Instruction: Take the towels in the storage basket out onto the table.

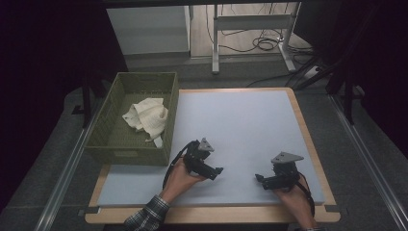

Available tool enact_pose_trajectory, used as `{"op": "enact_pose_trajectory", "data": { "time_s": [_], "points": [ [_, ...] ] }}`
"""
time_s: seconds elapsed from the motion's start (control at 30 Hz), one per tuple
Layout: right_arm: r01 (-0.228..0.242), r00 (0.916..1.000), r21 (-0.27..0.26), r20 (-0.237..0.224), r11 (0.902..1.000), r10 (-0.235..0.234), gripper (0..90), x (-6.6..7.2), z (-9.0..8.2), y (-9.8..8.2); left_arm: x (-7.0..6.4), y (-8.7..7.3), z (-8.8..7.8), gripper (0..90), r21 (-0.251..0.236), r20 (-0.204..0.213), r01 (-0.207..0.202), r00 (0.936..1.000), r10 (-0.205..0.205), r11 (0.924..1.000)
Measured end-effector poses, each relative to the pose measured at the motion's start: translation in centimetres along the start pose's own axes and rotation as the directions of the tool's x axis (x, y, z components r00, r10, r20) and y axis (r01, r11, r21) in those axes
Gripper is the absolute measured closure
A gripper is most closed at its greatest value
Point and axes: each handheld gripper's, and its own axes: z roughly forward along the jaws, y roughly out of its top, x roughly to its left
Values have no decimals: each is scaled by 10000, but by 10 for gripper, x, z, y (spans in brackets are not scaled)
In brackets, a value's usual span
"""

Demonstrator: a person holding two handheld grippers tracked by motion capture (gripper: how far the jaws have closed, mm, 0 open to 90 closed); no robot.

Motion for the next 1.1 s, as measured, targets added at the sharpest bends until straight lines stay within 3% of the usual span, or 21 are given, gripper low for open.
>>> {"op": "enact_pose_trajectory", "data": {
  "time_s": [0.17, 0.57, 1.1],
  "points": [
    [-5, 10000, 1, -3, 10000, 5, 48, 0, 0, 0, 0, 13, -2, 52, 70, -167, -139, 9998, 141, 9999],
    [12, 10000, -11, -9, 10000, -12, 48, 0, 0, 0, 7, 39, -9, 22, 82, 34, -342, 9994, 342, 9994],
    [8, 10000, -30, -13, 10000, -8, 48, 0, 0, 0, 39, 71, -36, 19, 109, -277, -138, 9995, 141, 9998]
  ]
}}
